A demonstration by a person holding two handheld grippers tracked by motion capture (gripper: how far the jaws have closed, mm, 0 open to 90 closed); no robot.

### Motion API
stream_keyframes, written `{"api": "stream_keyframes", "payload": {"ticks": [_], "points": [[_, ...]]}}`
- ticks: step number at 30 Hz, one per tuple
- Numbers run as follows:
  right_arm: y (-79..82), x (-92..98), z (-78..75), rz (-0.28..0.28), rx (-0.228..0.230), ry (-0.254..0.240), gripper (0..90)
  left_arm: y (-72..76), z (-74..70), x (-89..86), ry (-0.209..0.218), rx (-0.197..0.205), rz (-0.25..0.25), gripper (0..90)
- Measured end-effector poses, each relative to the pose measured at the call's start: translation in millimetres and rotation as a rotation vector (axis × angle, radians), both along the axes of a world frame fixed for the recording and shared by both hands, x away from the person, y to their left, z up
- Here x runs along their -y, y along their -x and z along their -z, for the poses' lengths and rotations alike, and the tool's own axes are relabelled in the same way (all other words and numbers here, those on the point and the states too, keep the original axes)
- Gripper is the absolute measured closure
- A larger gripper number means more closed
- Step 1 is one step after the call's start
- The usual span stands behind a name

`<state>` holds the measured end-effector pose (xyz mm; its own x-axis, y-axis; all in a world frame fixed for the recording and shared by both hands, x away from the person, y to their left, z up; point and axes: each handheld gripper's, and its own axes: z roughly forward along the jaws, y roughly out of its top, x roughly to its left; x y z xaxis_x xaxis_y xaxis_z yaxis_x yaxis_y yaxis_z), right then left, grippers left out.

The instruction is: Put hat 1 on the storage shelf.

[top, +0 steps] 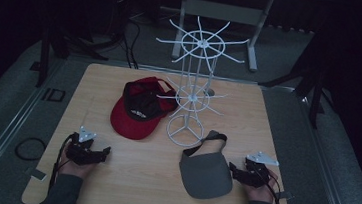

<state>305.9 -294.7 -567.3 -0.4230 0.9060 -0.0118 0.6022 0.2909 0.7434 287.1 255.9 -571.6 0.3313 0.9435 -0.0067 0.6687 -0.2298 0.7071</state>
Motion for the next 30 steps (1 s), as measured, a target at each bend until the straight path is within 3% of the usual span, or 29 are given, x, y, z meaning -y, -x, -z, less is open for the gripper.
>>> {"api": "stream_keyframes", "payload": {"ticks": [2, 3, 7, 14, 22, 30], "points": [[0.0, 0.0, 0.0, 0.000, 0.000, 0.000, 28.2, 0.9, -1.5, -0.6, 0.002, -0.003, 0.006, 25.6], [0.0, 0.0, 0.0, -0.001, 0.000, 0.000, 28.0, 1.1, -2.4, -1.0, 0.001, -0.006, 0.006, 32.9], [0.0, -0.1, 0.0, -0.003, -0.001, 0.000, 27.8, -1.7, -6.4, -1.7, -0.007, -0.032, 0.029, 43.5], [0.0, -0.2, 0.0, -0.004, -0.001, 0.001, 27.4, -5.4, -15.6, -0.3, 0.020, -0.042, 0.088, 54.9], [-0.2, -0.3, 0.1, -0.008, -0.003, 0.000, 26.6, -17.0, -33.0, -5.8, 0.051, -0.031, 0.116, 60.7], [-0.7, -0.3, 0.0, -0.011, -0.004, 0.002, 26.1, -39.6, -51.3, -9.8, 0.063, -0.022, 0.141, 64.2]]}}
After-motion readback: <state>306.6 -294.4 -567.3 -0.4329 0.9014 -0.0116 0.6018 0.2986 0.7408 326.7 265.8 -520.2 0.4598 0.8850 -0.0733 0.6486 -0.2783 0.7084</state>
